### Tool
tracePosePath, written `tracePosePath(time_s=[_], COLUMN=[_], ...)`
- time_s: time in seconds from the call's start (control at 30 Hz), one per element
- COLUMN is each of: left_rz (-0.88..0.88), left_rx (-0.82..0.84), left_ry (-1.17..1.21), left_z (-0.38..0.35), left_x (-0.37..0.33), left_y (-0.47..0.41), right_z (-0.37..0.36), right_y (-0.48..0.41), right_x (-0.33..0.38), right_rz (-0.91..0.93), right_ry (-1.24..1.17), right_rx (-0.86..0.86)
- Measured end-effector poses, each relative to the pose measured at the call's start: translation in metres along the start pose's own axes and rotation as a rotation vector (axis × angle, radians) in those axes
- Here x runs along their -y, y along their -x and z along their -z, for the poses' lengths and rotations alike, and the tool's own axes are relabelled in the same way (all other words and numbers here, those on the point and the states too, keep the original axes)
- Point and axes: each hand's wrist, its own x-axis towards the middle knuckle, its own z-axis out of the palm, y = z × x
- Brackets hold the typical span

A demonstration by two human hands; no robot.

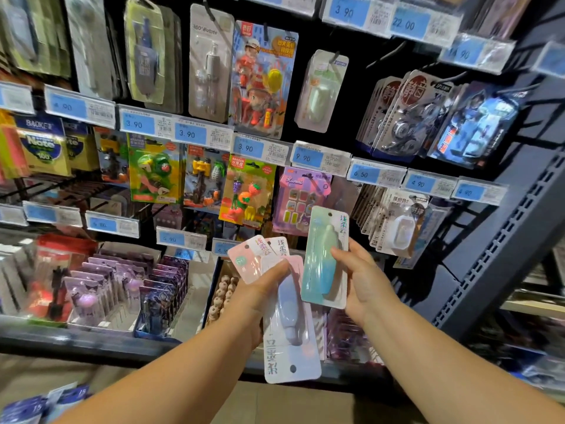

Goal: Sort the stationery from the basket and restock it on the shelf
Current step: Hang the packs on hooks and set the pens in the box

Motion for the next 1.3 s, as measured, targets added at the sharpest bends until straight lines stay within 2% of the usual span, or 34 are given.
tracePosePath(time_s=[0.27, 0.47, 1.1, 1.23, 1.3], left_rz=[-0.028, -0.063, -0.100, -0.102, -0.110], left_rx=[0.055, 0.089, 0.100, 0.082, 0.077], left_ry=[-0.011, -0.011, -0.010, -0.010, -0.002], left_z=[-0.004, -0.014, -0.015, -0.017, -0.017], left_x=[-0.004, -0.009, -0.010, -0.012, -0.013], left_y=[-0.006, -0.008, -0.022, -0.021, -0.020], right_z=[0.037, 0.045, 0.037, 0.032, 0.030], right_y=[-0.019, -0.034, -0.071, -0.081, -0.084], right_x=[0.026, 0.033, 0.028, 0.028, 0.028], right_rz=[0.191, 0.243, 0.318, 0.263, 0.252], right_ry=[0.108, 0.196, 0.216, 0.347, 0.569], right_rx=[-0.196, -0.179, -0.224, -0.297, -0.390])
